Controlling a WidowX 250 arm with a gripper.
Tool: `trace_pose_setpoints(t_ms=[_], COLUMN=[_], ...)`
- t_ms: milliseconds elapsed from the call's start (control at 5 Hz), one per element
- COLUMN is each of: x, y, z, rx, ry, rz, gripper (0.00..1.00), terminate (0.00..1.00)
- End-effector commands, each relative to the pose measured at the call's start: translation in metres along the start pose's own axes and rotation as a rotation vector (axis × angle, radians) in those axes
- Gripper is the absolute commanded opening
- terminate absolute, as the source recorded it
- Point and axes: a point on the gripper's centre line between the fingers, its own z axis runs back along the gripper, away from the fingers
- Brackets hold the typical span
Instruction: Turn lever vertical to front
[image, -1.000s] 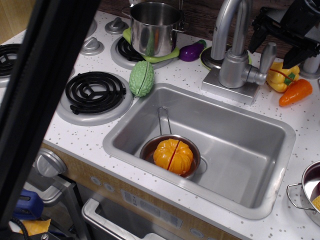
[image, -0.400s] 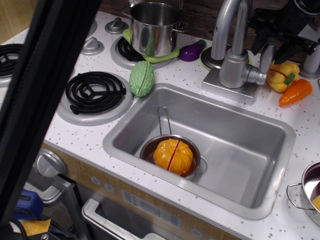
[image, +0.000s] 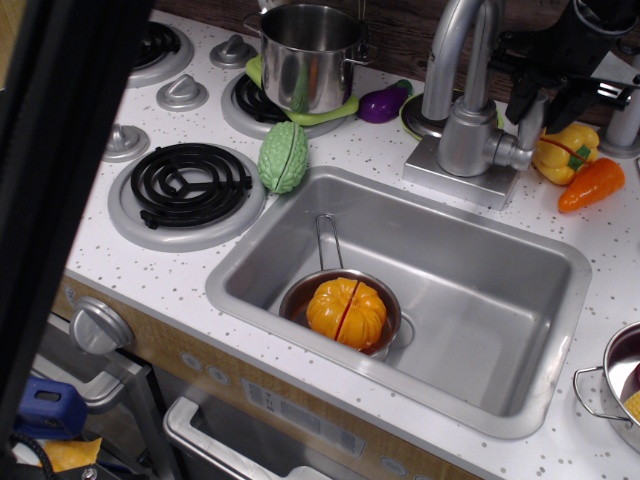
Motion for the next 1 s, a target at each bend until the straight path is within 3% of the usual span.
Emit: trace_pose_setpoints(t_ms=[0, 400, 600, 800], x=[-0.012, -0.036, -0.045, -0.054], y=[0.004, 0.005, 0.003, -0.003], z=[0.034, 0.021, 0.023, 0.019], rx=[-0.025, -0.123, -0.117, -0.098], ry=[0.018, 0.169, 0.248, 0.290], rz=[0.051, 0.087, 0.095, 0.094], gripper=[0.00, 0.00, 0.00, 0.00], terminate=[0.00, 0.00, 0.00, 0.00])
